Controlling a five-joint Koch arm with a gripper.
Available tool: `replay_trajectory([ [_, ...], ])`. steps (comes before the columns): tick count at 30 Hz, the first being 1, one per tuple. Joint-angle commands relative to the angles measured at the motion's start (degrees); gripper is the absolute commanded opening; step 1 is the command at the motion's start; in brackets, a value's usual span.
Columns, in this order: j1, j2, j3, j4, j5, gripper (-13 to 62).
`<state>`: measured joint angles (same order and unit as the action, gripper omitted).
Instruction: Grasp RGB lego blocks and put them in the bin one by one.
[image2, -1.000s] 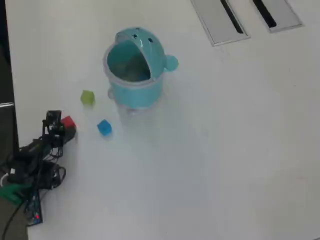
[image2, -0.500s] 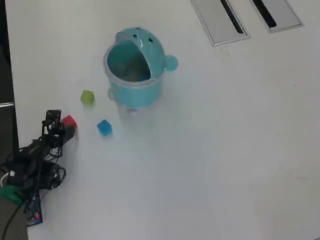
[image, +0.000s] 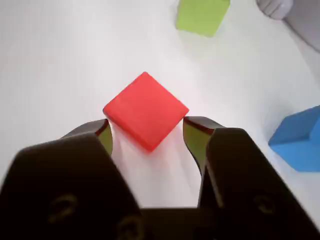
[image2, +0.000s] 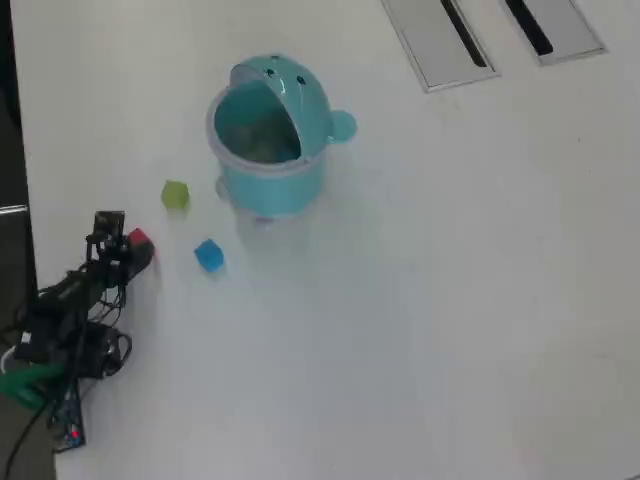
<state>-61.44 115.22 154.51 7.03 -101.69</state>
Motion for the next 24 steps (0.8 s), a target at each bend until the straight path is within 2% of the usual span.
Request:
replay_trajectory([
  [1,-0.7,-1.1,-6.1,-2.6,-0.4,25.5],
  [13,-0.9,-6.2,-8.3,-4.1,-0.4,25.6],
  [15,-1.1,-4.6,-8.7,-3.3,0.1,27.9],
  [24,-0.1,7.1,-14.2,23.1,5.6,27.7],
])
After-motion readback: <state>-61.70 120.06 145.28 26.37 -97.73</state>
